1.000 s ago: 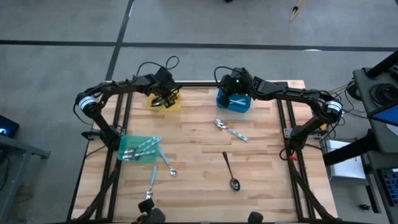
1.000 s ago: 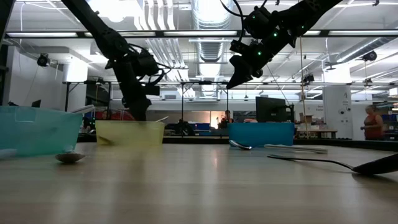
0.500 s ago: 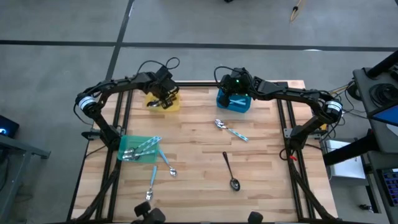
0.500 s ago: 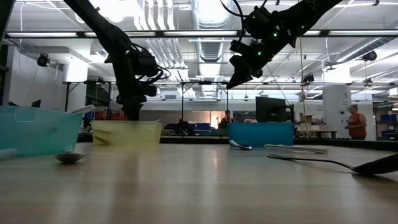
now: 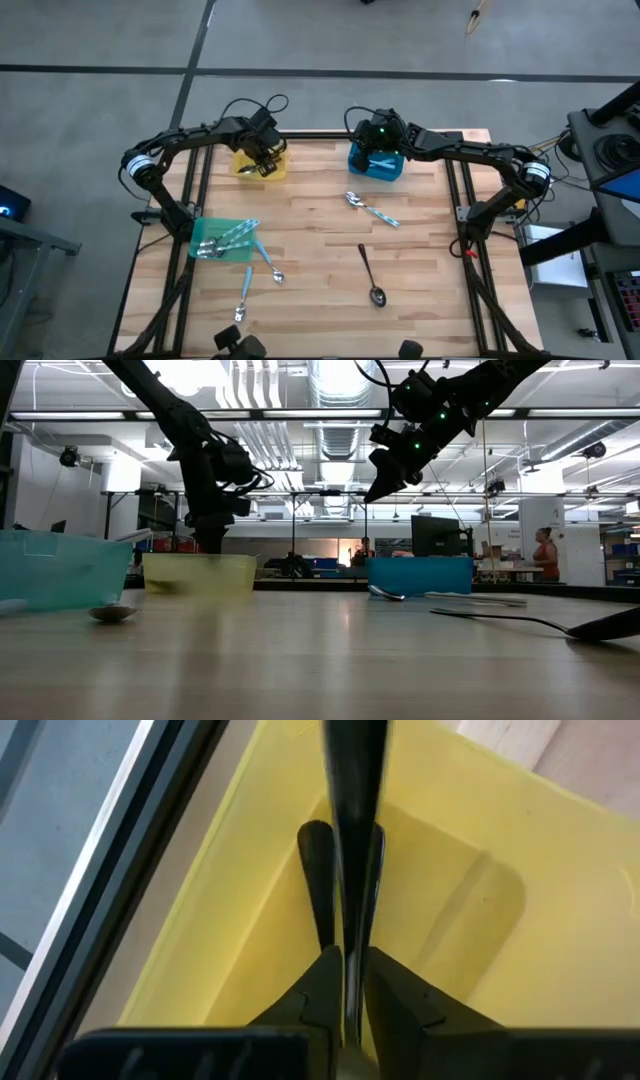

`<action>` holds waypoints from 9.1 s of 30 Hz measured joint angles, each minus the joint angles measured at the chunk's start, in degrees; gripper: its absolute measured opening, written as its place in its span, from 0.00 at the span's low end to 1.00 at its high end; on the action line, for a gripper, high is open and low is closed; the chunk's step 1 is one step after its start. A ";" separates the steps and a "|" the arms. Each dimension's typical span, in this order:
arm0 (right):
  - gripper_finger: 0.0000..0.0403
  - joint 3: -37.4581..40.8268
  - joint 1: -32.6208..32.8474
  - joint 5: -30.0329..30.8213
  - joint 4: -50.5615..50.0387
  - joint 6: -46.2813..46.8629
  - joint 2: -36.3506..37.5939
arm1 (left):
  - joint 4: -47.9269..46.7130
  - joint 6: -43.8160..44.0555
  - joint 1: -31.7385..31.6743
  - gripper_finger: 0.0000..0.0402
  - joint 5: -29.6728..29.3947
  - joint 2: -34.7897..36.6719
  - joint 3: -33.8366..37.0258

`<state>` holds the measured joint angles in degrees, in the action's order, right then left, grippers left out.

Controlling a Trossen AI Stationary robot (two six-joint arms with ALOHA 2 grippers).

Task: Sort silverware by color (type)
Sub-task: Put the black spoon into the yellow bin

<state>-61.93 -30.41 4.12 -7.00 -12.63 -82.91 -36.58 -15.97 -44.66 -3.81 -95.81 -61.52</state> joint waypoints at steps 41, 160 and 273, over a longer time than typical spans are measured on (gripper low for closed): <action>0.03 0.01 -0.01 0.02 -0.05 -0.41 0.00 | 8.74 -1.90 -0.05 0.02 -3.18 -4.93 0.17; 0.03 0.11 -0.02 0.40 -0.31 -0.45 0.00 | -29.02 6.49 -0.15 0.04 -2.69 -8.15 -12.61; 0.03 0.44 -9.42 0.44 9.00 -2.42 0.33 | 18.65 -4.21 -7.43 0.17 7.52 11.29 19.96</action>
<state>-61.49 -39.83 4.56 2.00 -15.05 -82.59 -17.93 -20.17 -52.10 3.70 -84.52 -41.56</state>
